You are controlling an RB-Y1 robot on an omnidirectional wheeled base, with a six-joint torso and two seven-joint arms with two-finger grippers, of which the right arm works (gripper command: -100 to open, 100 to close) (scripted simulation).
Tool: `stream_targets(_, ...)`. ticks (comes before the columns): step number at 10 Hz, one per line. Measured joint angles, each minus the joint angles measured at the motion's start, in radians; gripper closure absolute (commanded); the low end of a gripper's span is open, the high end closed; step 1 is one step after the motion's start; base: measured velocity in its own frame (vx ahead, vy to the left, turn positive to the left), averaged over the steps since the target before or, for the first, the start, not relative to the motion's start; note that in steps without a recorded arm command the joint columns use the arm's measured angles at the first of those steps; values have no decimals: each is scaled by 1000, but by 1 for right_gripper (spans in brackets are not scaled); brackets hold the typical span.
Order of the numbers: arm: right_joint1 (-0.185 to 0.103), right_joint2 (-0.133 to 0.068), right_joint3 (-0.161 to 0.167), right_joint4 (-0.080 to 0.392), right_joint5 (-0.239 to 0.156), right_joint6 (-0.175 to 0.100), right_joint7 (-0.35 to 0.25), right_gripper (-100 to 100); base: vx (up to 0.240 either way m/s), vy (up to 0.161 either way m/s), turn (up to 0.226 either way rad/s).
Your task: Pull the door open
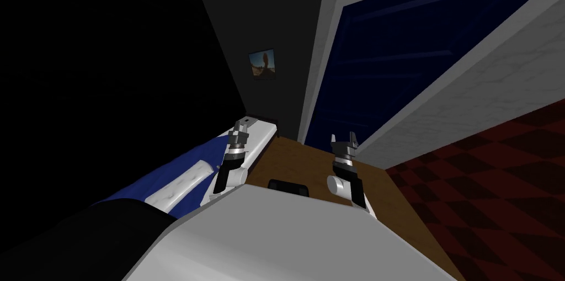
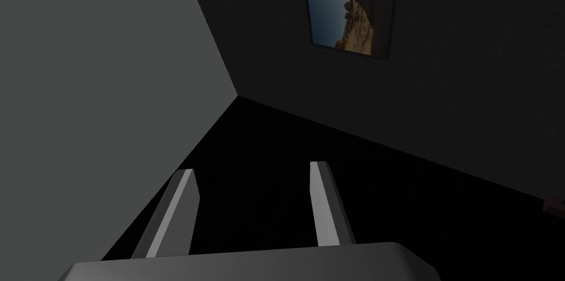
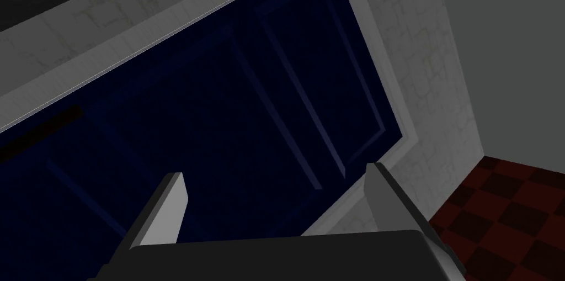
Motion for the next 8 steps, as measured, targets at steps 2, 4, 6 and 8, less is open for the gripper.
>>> stream_targets(2,-9,-11,0,44,-24,-17,-37,-100,98,-26,89)
stream_targets(4,-21,-18,-1,87,-50,-31,-74,-100,98,-28,75)
stream_targets(6,-34,-26,-1,135,-76,-50,-112,-100,96,-26,84)
stream_targets(8,-51,-32,-5,177,-105,-57,-151,-100,88,-25,81)
